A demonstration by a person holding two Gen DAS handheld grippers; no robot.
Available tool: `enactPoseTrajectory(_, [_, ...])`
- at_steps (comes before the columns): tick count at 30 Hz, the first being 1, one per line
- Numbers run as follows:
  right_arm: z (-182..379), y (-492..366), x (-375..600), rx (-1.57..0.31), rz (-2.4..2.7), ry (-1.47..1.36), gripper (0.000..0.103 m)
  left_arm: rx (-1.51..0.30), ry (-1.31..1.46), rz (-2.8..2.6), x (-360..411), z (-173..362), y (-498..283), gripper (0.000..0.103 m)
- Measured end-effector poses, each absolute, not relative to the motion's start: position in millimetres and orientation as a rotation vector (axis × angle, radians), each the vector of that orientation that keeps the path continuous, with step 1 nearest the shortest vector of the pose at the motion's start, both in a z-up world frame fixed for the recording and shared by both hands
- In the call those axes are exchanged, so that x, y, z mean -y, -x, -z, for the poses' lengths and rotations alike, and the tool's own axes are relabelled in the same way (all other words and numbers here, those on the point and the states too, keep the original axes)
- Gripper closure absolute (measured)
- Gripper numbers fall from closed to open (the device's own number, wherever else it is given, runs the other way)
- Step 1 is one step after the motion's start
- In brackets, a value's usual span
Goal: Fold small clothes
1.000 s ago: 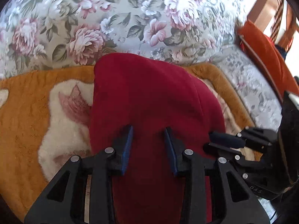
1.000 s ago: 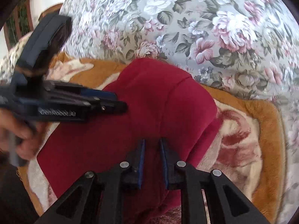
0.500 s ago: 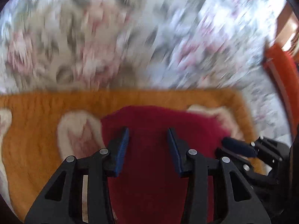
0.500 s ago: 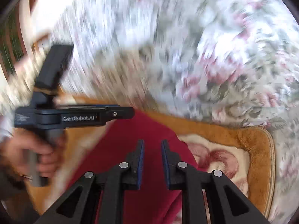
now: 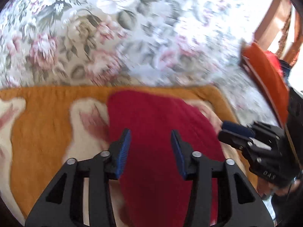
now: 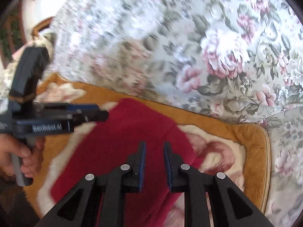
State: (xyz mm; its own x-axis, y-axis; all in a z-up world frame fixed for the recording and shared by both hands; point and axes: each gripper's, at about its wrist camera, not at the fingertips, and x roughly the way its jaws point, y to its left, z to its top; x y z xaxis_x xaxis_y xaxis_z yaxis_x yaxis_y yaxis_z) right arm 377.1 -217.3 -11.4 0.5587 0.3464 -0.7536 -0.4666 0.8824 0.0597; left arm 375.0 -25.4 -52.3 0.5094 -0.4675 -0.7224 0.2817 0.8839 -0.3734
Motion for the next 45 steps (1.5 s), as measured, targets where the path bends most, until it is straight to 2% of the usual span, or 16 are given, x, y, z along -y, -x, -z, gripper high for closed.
enactPoseTrajectory(2, [13,-350,217,-0.855,-0.514,0.131,0.068,-0.963,0.176,0.467,40,69,-360,0.039])
enactPoseTrajectory(3, [21,-341,216,-0.87,-0.52,0.133,0.053,-0.946,0.097,0.445,51,80,-352,0.038])
enactPoseTrajectory(6, [67,-330,213,-0.98,-0.474,0.24,0.049,-0.9,-0.024,0.417,63,72,-341,0.038])
enactPoseTrajectory(9, [46,-313,240,-0.889,-0.456,0.071,0.047,-0.823,0.111,0.498,38,49,-325,0.037])
enactPoseTrajectory(10, [40,-307,251,-0.838,-0.444,0.01,0.04,-0.805,0.136,0.499,30,49,-323,0.035])
enactPoseTrajectory(11, [39,-304,258,-0.813,-0.434,-0.029,0.035,-0.805,0.156,0.475,20,54,-324,0.027])
enactPoseTrajectory(12, [42,-304,266,-0.808,-0.426,-0.082,0.031,-0.822,0.171,0.455,15,61,-326,0.026])
enactPoseTrajectory(20, [99,-333,284,-0.934,-0.476,-0.426,0.032,-0.997,0.56,0.591,-8,118,-353,0.025])
enactPoseTrajectory(21, [99,-334,282,-0.913,-0.503,-0.437,0.036,-0.998,0.572,0.6,-8,121,-354,0.024])
enactPoseTrajectory(26, [113,-339,290,-0.909,-0.541,-0.538,0.038,-0.96,0.727,0.626,-22,132,-360,0.023])
enactPoseTrajectory(28, [114,-339,287,-0.911,-0.546,-0.532,0.039,-0.978,0.718,0.582,-15,130,-363,0.034])
enactPoseTrajectory(30, [114,-338,288,-0.908,-0.545,-0.549,0.047,-0.986,0.7,0.55,-10,123,-360,0.053])
enactPoseTrajectory(33, [111,-329,292,-0.884,-0.59,-0.63,0.057,-0.948,0.656,0.523,-18,98,-340,0.059])
enactPoseTrajectory(39, [101,-317,239,-0.904,-0.737,-0.655,0.059,-0.883,0.528,0.408,-71,69,-304,0.057])
enactPoseTrajectory(43, [105,-312,204,-0.948,-0.687,-0.552,0.058,-1.031,0.485,0.352,-82,110,-316,0.04])
enactPoseTrajectory(45, [110,-311,208,-0.978,-0.672,-0.572,0.057,-1.0,0.55,0.383,-91,110,-313,0.038])
